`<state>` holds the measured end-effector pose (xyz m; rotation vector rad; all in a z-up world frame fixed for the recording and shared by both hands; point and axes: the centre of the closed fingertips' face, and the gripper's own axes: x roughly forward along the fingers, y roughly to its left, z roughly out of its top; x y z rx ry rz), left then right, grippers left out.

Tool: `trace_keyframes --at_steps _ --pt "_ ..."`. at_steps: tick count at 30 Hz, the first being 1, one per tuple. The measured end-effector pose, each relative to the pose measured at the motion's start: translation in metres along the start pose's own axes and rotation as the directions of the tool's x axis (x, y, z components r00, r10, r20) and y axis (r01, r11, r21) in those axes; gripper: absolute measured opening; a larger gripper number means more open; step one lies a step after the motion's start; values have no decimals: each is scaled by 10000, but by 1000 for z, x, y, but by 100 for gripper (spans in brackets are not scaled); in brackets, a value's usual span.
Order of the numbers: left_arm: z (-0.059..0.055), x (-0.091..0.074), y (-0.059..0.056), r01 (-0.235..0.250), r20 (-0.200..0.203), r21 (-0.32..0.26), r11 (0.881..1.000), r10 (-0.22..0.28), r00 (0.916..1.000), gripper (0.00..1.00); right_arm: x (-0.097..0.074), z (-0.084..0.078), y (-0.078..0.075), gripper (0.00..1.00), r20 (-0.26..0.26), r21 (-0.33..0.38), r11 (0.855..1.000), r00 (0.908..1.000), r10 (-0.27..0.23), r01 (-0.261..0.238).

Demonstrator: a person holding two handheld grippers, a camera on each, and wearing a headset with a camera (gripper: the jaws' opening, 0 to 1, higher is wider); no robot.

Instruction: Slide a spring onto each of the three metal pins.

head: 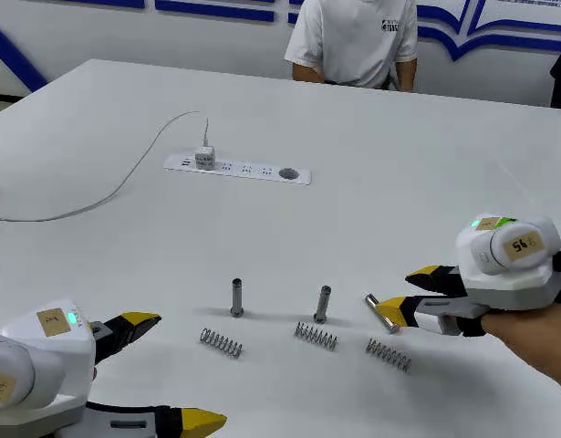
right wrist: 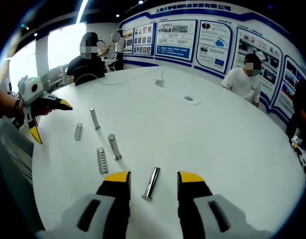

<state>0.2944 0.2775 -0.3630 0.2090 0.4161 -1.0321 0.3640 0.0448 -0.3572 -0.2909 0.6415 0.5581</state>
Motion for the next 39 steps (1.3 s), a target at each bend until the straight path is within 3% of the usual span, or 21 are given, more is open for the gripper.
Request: trace_keyframes --at_steps 14,39 --pt "-2 1 0 9 -43 -76 10000 -9 10000 88 28 -10 -4 25 -875 640 9969 9954 -390 447" --pt "-6 3 2 -2 -82 -231 9997 0 10000 87 48 -21 -7 13 -1538 1471 9872 9873 -387 616"
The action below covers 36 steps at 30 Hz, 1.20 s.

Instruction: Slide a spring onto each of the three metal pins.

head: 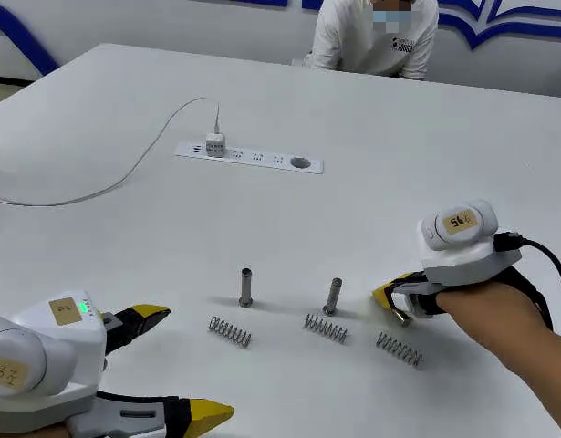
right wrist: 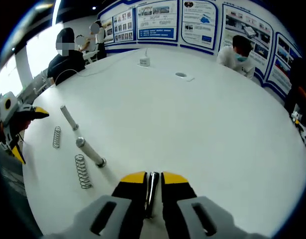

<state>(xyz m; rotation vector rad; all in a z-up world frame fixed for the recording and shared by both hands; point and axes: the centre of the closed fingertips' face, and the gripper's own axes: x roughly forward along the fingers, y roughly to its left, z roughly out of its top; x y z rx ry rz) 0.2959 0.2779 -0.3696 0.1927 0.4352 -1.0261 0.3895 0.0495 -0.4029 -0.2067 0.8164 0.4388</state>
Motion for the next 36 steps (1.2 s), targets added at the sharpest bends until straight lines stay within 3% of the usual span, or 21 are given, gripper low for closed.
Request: trace_keyframes --at_steps 12,21,36 --pt "0 -1 2 -64 32 -65 10000 64 10000 87 3 -2 0 10 -170 119 9999 9999 -2 4" --pt "2 -2 2 -81 65 -71 9999 81 9999 87 2 -2 -1 9 -5 83 9997 9997 -229 229" --pt "7 -1 1 -39 148 27 10000 39 9999 86 -30 19 5 9 942 311 9993 9953 -218 190"
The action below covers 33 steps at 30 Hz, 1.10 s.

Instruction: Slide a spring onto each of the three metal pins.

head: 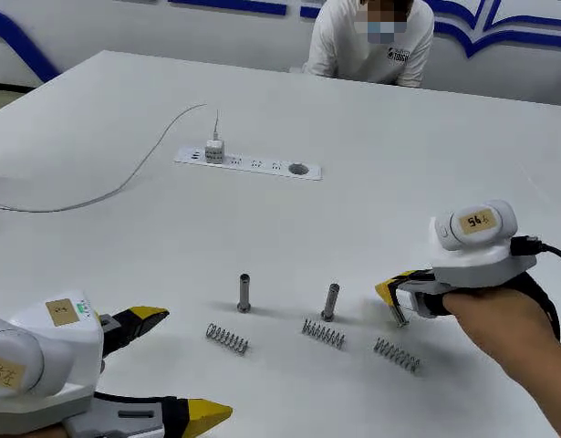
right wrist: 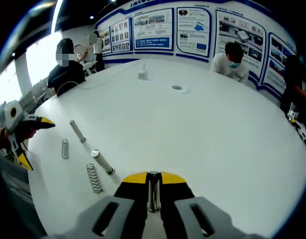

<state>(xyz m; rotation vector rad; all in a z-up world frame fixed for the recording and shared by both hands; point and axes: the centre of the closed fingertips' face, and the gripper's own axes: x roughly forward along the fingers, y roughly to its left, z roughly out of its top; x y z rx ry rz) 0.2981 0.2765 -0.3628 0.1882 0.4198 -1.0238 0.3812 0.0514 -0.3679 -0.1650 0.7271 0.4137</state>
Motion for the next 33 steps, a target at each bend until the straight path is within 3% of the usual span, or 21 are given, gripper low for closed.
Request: trace_keyframes --at_steps 33 --pt "16 -4 -5 41 195 448 9990 -50 9998 86 -35 -13 4 9 505 -45 9997 9985 -226 229"
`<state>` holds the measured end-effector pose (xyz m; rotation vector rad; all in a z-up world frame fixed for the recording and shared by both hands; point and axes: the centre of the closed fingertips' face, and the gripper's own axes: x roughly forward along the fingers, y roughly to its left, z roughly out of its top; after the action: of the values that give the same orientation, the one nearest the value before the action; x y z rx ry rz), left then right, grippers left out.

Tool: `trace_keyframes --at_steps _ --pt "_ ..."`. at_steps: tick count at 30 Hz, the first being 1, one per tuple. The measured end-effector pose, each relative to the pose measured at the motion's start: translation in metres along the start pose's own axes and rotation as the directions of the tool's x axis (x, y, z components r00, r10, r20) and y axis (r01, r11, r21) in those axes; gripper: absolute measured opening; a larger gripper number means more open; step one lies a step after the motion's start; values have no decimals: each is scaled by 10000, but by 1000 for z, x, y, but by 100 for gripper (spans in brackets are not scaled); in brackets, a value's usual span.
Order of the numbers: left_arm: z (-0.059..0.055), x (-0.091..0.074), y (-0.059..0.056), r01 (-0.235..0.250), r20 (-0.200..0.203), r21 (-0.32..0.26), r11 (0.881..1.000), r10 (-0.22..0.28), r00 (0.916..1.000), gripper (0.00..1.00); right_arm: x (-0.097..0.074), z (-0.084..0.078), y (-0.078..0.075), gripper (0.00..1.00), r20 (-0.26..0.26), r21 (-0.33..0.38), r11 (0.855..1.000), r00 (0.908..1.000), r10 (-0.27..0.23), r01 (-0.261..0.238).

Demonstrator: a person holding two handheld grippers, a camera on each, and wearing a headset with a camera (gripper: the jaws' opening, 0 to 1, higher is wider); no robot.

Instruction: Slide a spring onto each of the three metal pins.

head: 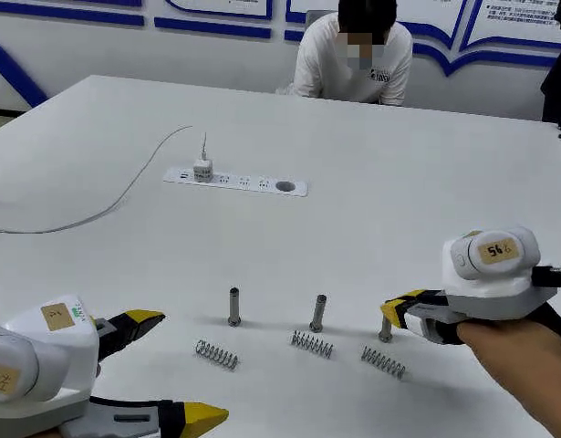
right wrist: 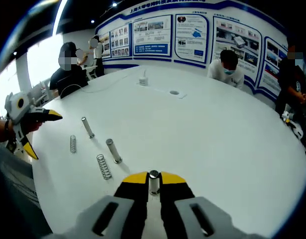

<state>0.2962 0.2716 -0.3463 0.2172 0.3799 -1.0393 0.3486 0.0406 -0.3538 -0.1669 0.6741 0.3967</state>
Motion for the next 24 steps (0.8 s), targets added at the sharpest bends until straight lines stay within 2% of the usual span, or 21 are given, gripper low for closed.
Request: trace_keyframes --at_steps 16,24 --pt "1 0 -2 -6 39 50 10000 6 10000 86 -2 -4 0 10 -92 -96 9999 9999 82 -83" --pt "3 0 -3 22 46 82 10000 -23 10000 86 -7 -2 1 12 48 -118 9999 9999 119 -118"
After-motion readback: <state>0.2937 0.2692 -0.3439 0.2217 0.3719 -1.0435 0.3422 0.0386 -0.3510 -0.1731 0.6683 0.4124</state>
